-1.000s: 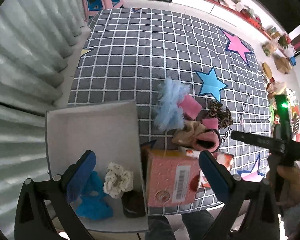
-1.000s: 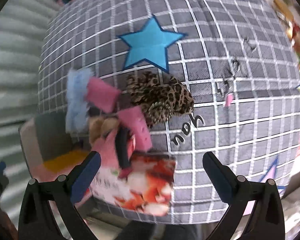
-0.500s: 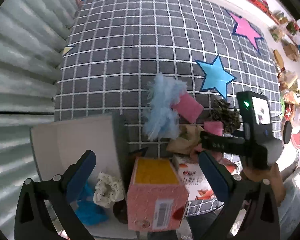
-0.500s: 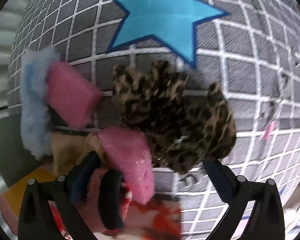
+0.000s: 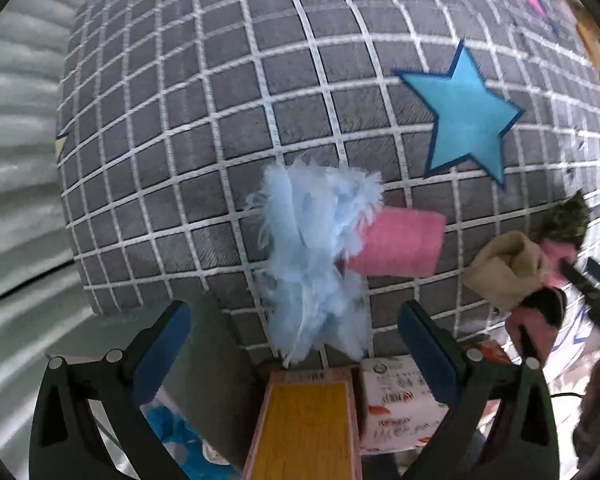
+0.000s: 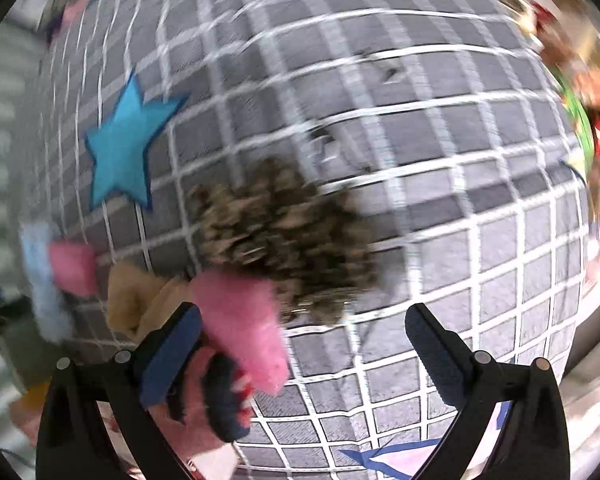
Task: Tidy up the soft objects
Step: 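Move both grippers from the box back over the pile of soft items, then grasp the light-blue fluffy toy with the left gripper while the right gripper grasps the pink foam block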
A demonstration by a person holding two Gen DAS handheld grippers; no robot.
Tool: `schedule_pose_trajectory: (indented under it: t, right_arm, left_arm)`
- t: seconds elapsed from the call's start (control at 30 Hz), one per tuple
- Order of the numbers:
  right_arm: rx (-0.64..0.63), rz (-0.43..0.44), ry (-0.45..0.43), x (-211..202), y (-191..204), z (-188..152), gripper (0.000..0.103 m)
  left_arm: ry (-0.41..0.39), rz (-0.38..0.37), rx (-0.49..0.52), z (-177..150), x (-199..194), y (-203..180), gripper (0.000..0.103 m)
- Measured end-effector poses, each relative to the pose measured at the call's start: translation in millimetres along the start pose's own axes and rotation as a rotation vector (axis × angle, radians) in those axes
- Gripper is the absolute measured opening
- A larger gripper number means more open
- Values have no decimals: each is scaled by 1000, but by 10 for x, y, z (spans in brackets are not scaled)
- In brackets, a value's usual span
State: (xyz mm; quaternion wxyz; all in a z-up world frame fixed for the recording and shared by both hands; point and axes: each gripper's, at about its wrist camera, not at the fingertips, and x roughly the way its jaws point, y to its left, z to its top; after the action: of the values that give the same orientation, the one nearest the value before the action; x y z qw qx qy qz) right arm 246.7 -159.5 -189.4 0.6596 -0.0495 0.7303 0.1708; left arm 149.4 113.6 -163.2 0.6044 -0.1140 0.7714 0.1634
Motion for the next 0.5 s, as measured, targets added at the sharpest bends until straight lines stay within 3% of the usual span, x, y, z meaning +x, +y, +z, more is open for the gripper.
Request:
schedule_pose_trajectory:
  t: [0.17,0.33,0.43,0.5]
  right_arm:
    - [86,25,-24,-165,-374,11,103]
    - [65,56,11,-50,-577,43,103]
    - [21,31,47,94,-330,-38,103]
    - [10,66,77,200,-220,-75,103]
  left_arm:
    - [49,46,15,107,175,20,103]
    - [101,72,61,108,279,17,103]
    - [130,108,84,112,338,-38,103]
    - [150,124,96,109,380,-63,103]
